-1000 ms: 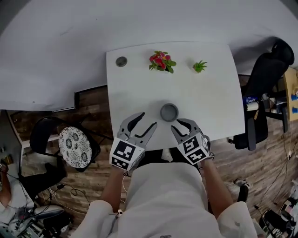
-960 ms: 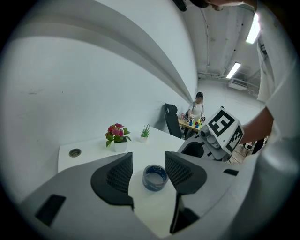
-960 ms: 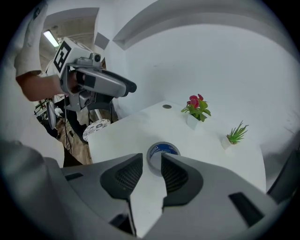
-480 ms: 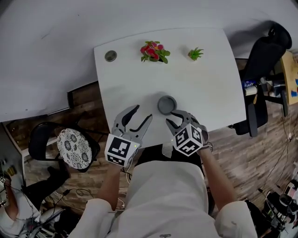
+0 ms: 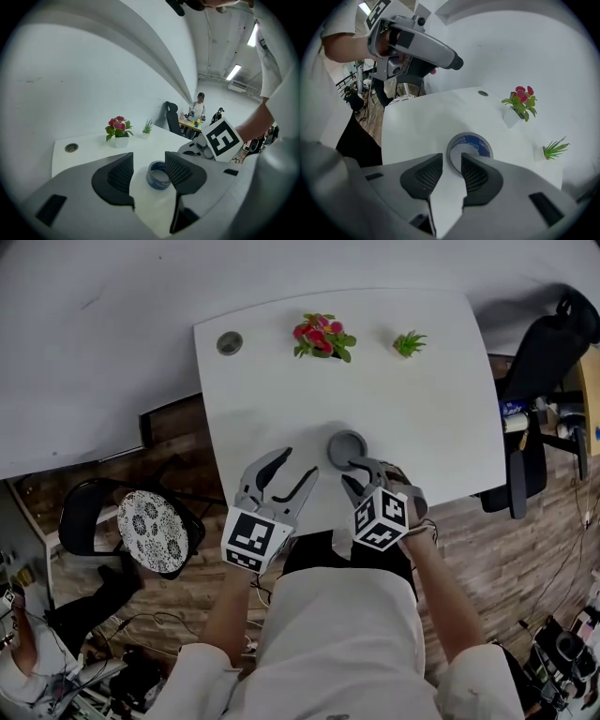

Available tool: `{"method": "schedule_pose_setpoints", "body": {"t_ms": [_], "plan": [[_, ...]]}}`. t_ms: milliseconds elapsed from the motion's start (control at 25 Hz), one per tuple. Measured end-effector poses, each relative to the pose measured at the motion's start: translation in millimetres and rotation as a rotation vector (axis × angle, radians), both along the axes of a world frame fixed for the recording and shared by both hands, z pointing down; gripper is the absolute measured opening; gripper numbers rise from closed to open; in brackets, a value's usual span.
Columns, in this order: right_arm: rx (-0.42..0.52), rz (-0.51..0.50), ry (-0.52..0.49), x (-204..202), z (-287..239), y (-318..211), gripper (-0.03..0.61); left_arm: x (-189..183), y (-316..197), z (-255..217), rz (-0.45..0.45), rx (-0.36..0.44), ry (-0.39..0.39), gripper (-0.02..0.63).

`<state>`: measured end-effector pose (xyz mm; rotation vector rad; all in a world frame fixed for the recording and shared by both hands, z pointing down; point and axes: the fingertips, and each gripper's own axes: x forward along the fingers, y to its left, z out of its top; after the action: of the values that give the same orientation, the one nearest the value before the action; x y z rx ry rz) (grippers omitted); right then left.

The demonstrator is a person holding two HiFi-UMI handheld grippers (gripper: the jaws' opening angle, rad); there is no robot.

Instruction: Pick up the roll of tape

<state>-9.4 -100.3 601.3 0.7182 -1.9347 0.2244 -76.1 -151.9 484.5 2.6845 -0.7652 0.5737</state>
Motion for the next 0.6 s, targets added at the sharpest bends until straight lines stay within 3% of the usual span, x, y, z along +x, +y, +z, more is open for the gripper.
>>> {"method": "schedule_pose_setpoints", "body": {"t_ms": [600], "plan": [[0.003,-0.087,0.081,-11,24,-4,0.121,-8,15,10,0.001,-0.037,0.001,0.213]]}}
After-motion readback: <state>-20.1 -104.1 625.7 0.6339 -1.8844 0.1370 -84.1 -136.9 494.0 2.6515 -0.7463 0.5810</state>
